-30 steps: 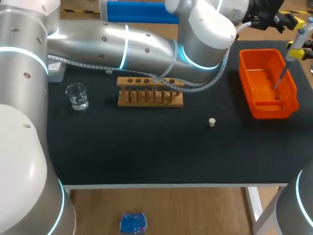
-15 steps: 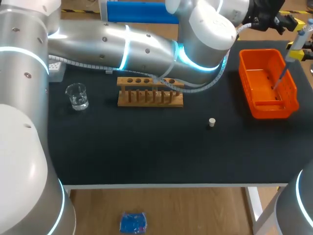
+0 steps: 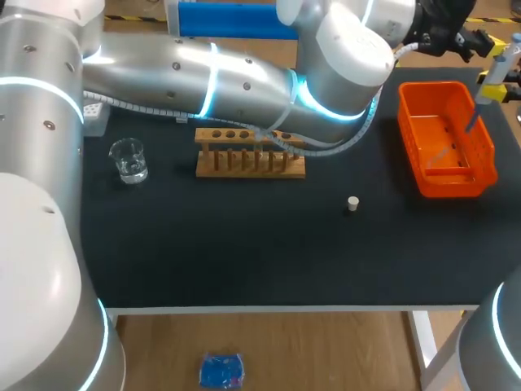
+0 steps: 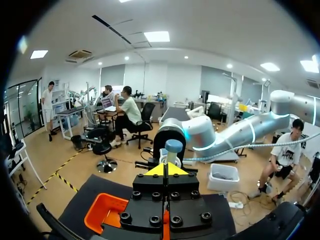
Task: Invert the test tube, pick up the pipette, mount the tip to pipette, aspirate from beaker and dispense into the tube, eject the tip, return the pipette, and cap with the stopper.
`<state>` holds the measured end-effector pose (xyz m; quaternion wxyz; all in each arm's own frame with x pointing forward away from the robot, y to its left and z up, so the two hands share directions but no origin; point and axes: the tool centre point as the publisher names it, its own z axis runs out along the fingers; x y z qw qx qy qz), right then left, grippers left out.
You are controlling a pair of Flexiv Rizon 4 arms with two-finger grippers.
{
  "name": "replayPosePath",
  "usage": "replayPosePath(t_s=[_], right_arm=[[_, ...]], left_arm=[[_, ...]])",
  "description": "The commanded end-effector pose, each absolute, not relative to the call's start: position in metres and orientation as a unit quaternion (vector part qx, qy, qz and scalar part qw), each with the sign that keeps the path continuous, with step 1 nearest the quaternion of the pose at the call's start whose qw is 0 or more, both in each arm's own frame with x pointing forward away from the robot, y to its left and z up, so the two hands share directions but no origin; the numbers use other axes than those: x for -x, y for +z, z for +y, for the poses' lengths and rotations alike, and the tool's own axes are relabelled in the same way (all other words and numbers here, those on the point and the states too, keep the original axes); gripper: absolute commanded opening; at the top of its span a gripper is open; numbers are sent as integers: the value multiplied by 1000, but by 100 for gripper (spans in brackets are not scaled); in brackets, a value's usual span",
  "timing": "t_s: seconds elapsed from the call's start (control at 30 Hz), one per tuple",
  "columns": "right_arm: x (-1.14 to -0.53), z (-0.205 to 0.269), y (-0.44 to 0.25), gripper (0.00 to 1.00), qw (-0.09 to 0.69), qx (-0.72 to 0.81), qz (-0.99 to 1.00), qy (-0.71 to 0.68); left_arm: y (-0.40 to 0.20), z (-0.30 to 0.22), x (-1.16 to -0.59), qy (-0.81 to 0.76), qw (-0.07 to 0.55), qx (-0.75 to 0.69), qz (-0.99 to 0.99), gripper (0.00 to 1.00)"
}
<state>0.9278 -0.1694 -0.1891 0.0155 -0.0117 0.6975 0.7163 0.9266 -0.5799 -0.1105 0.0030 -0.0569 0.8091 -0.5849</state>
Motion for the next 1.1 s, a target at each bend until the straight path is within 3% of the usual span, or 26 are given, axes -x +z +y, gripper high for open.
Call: replayPosePath(t_s=[0.03, 0.77, 0.8, 0.83, 0.87, 1.1], right_arm=[[-930, -169, -178, 0, 13, 14, 698, 716], [-930, -169, -178, 0, 13, 14, 698, 716], [-930, -169, -178, 0, 13, 14, 698, 716], [-930, -169, -178, 0, 13, 14, 698, 716], [-930, -169, -178, 0, 13, 14, 698, 716], [-930, -169, -178, 0, 13, 14, 698, 716]], left_arm=[[-128, -584, -925, -603, 6, 58, 795, 0], [-95, -576, -932, -611, 33, 49, 789, 0], [-92, -575, -932, -611, 34, 48, 790, 9], [-88, -575, -933, -610, 37, 47, 790, 67], [-84, -574, -934, -611, 40, 46, 790, 100], [-65, -567, -936, -608, 51, 40, 792, 100]])
